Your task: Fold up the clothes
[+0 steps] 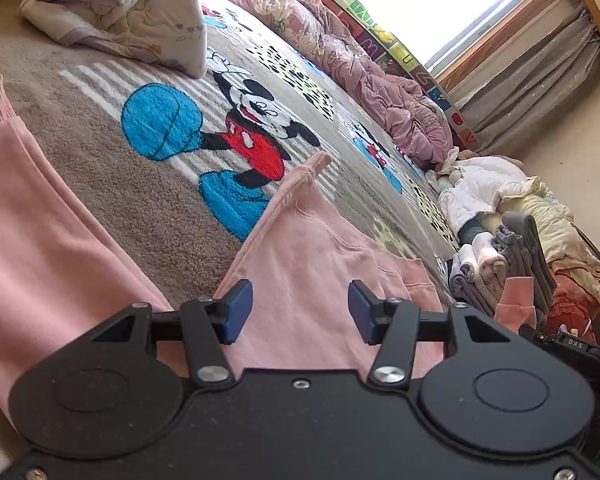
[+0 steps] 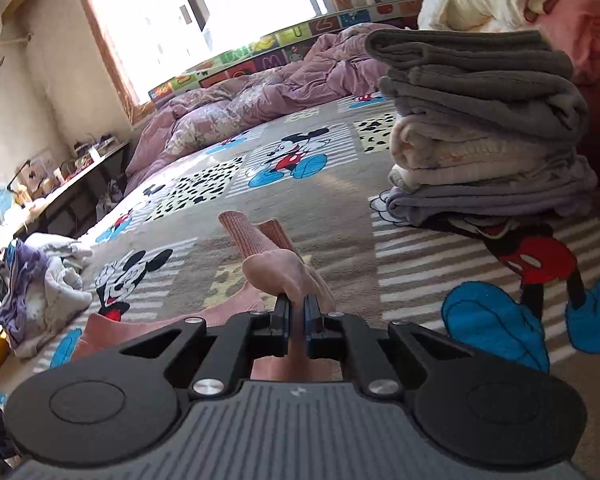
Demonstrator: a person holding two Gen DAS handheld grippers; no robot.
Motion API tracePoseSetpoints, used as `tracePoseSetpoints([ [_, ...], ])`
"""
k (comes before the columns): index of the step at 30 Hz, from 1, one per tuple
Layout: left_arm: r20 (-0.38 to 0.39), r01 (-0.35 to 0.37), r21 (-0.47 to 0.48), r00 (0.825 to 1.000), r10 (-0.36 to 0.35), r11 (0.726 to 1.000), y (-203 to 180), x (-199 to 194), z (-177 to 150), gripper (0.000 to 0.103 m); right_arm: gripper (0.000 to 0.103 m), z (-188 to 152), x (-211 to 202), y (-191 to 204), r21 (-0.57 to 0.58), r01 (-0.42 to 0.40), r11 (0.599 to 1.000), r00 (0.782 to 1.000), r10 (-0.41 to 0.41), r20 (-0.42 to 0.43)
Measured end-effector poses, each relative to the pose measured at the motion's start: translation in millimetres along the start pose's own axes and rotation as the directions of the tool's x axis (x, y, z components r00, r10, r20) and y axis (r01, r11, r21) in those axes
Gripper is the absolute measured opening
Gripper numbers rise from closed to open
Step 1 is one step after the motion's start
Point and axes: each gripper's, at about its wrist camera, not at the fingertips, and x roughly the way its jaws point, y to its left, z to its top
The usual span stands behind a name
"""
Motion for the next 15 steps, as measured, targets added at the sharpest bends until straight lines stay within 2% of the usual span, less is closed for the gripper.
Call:
tracePoseSetpoints([
  [3,0.001,0.0,0.007,1.0,0.0,1.0,-0.9,0.4,-1.3,0.052,0.009,-5.8,-18.2,-47.5,0.182,-0.021,0.983,0.999,0.014,0.042],
  [6,-0.003,-0.001,0.008,1.0,0.001,1.0,-1.0,1.1,-3.1,0.052,0.009,-14.8,-34.2,-78.7,0.3,-0.041,0.953,0.996,0.017,0.083],
  [12,-0.006,-0.002,0.027,1.0,0.002,1.0,-3.4,3.0,-5.2,0.052,0.009,-35.0,-66.3,-117.9,0.406,-0.049,0.912,0.989,-0.013,0.148],
  [14,-0.009,0.001,0.038,1.0,0.0,0.999,-5.8,3.4,-6.6,0.052,0.009,-40.3,-69.0,-126.9,0.412,-0.004,0.911,0.989,-0.058,0.138],
  [15,-0.009,0.004,0.045,1.0,-0.003,0.999,-7.1,3.0,-7.3,0.052,0.013,-43.4,-68.4,-131.7,0.43,0.016,0.902,0.99,-0.075,0.121],
])
